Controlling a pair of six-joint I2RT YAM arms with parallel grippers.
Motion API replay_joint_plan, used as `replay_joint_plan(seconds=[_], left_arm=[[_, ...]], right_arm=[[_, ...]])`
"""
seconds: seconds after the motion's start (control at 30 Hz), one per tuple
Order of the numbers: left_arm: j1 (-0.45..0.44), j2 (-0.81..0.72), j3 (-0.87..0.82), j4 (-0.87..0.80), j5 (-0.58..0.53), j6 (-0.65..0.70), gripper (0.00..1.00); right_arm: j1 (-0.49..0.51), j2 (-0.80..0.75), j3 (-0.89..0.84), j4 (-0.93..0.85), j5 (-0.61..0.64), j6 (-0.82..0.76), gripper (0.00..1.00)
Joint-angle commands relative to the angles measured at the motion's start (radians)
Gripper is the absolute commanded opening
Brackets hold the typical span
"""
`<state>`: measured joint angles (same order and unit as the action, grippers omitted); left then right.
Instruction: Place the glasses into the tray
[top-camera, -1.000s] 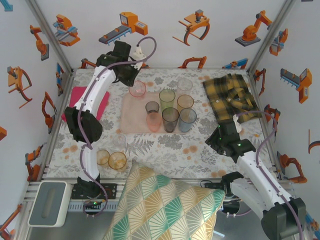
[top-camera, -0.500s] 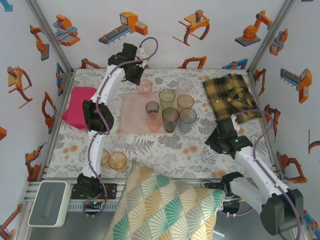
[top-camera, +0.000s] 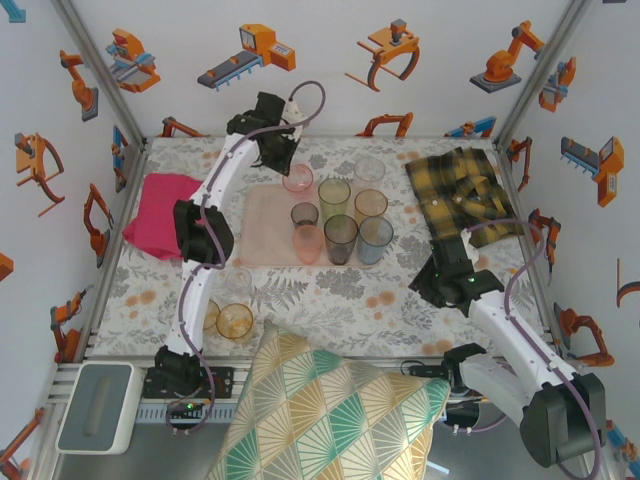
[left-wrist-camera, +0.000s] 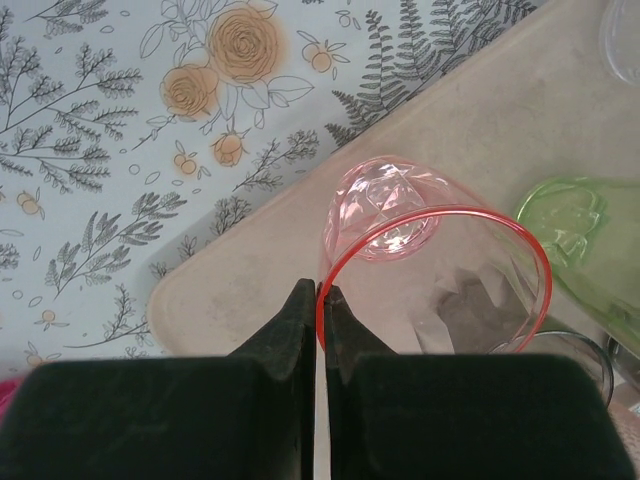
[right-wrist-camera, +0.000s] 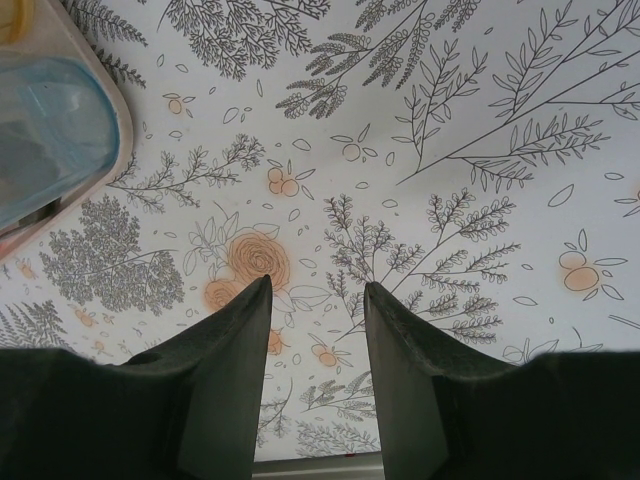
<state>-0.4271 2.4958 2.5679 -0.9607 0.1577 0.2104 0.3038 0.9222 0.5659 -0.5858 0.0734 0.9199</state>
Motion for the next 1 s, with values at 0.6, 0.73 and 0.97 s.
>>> replay_joint_plan(seconds=[0.6, 0.73, 0.97], left_arm=[[-0.035, 0.049, 0.031, 0.036, 0.003, -0.015, 0.05], [-0.029, 0.042, 0.025, 0.034, -0.01, -0.012, 0.05], [-0.01, 0.02, 0.003, 0.015, 0.002, -0.011, 0.05]], right_arm=[[-0.006, 0.03, 0.031, 0.017, -0.001, -0.015, 0.42], [-0.007, 0.033, 0.032, 0.019, -0.003, -0.016, 0.42], [-0.008, 0.046, 0.03, 0.039, -0.011, -0.015, 0.42]])
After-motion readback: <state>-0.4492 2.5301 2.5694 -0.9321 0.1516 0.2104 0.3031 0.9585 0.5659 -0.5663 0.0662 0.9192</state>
